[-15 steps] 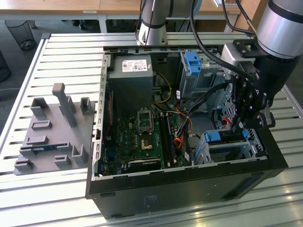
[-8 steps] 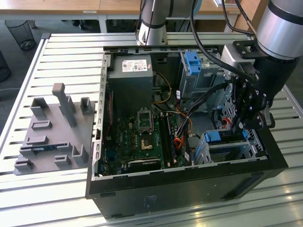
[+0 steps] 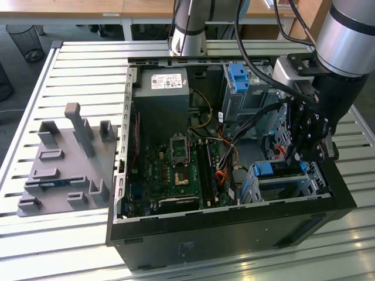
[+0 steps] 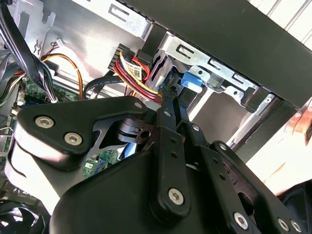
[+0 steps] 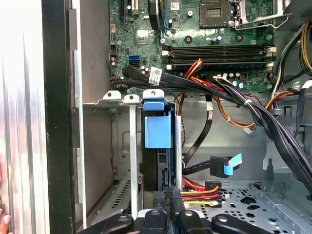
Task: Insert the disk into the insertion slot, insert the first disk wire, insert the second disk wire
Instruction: 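Insert the first disk wire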
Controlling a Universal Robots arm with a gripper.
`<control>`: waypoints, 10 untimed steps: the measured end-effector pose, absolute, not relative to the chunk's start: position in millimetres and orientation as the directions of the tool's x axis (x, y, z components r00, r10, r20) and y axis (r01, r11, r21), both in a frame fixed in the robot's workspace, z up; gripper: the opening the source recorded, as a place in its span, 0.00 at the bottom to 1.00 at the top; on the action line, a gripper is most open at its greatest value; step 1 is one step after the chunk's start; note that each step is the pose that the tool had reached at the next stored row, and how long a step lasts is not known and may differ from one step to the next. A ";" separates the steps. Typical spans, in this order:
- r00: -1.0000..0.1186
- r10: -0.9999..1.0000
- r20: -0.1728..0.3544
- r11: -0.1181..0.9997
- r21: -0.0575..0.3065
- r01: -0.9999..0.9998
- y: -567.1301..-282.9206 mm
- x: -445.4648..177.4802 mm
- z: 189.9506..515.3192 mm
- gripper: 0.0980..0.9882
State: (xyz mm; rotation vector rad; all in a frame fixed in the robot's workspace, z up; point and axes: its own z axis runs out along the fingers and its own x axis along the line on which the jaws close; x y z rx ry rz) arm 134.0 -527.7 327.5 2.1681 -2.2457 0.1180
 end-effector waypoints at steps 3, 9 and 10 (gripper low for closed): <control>-0.036 -0.997 0.065 0.034 -0.042 -0.999 -527.7 134.0 327.0 0.07; -0.037 -0.997 0.064 0.034 -0.042 -0.999 -527.7 134.0 326.0 0.09; -0.037 -0.997 0.064 0.034 -0.042 -0.999 -527.7 134.1 326.5 0.16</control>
